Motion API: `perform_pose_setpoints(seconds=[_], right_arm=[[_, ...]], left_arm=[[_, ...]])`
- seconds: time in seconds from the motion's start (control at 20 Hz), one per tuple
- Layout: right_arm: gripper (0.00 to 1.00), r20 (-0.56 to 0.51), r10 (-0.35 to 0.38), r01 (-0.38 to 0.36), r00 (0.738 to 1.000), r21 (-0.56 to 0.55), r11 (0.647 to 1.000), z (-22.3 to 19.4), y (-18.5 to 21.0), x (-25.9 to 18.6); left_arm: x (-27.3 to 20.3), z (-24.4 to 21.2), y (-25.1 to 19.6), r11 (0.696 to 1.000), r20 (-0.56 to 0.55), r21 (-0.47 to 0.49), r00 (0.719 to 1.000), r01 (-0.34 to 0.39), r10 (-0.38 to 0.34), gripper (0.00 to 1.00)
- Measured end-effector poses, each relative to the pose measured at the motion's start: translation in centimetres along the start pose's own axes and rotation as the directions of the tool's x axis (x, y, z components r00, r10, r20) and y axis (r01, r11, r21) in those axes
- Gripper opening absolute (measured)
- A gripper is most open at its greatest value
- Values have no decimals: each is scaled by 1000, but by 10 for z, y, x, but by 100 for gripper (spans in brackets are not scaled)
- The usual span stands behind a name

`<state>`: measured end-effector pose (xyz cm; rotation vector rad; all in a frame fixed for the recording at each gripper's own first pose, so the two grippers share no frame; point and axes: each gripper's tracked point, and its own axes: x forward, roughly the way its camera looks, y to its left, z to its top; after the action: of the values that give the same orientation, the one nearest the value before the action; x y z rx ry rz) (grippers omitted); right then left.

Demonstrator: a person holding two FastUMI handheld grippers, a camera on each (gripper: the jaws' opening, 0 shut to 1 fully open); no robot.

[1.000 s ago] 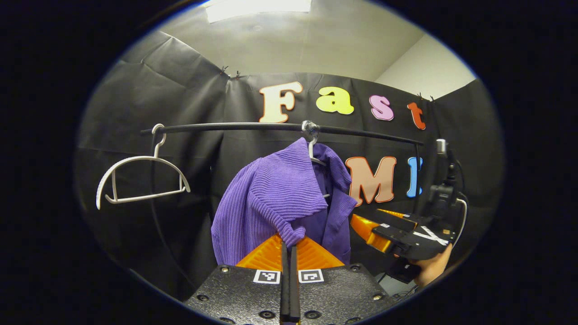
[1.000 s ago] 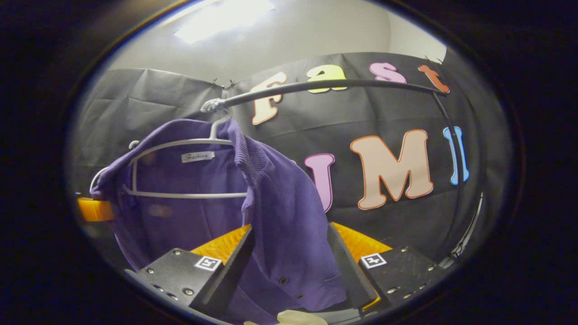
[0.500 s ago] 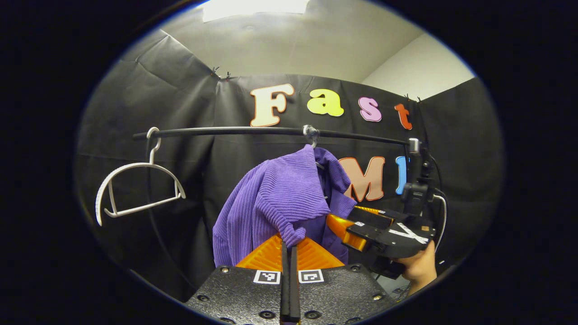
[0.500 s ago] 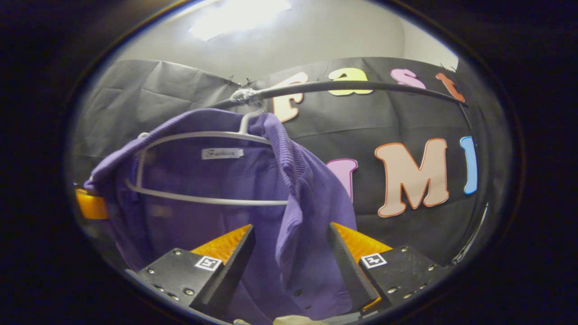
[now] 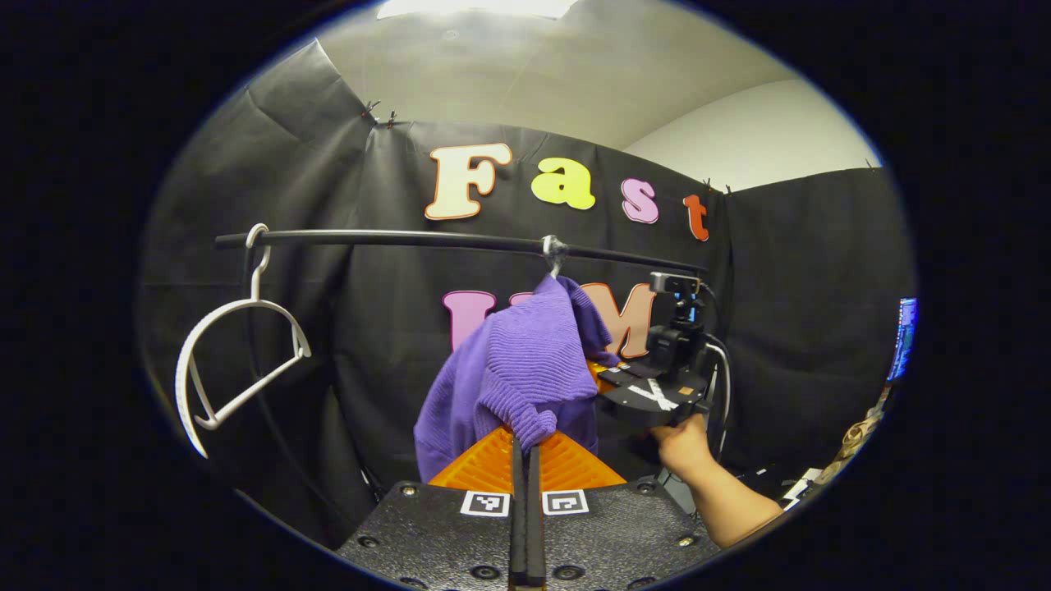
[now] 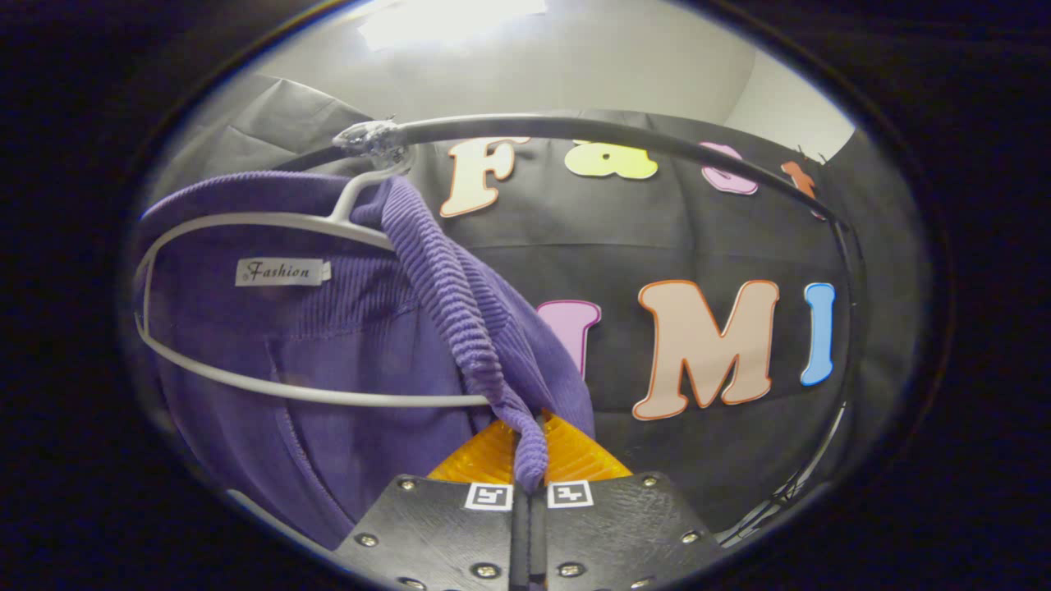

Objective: Grasp the clothes on the hanger with both hands and then place them into the laundry hamper below.

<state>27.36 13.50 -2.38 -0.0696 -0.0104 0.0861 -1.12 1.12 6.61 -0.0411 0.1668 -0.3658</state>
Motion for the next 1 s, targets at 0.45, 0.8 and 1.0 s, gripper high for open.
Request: perform_pose_setpoints(seconds=[0.45, 0.8, 1.0], right_arm=[[1, 87, -157, 167, 984, -129, 978, 46, -45, 8], [0, 58, -169, 174, 984, -112, 978, 46, -66, 45], [1, 25, -187, 189, 982, -122, 974, 32, -80, 70]], left_arm=[[7, 28, 72, 985, 29, 89, 989, -148, 146, 0], [43, 46, 102, 964, 69, 116, 970, -240, 234, 0], [68, 43, 102, 972, 49, 88, 975, -220, 216, 0]])
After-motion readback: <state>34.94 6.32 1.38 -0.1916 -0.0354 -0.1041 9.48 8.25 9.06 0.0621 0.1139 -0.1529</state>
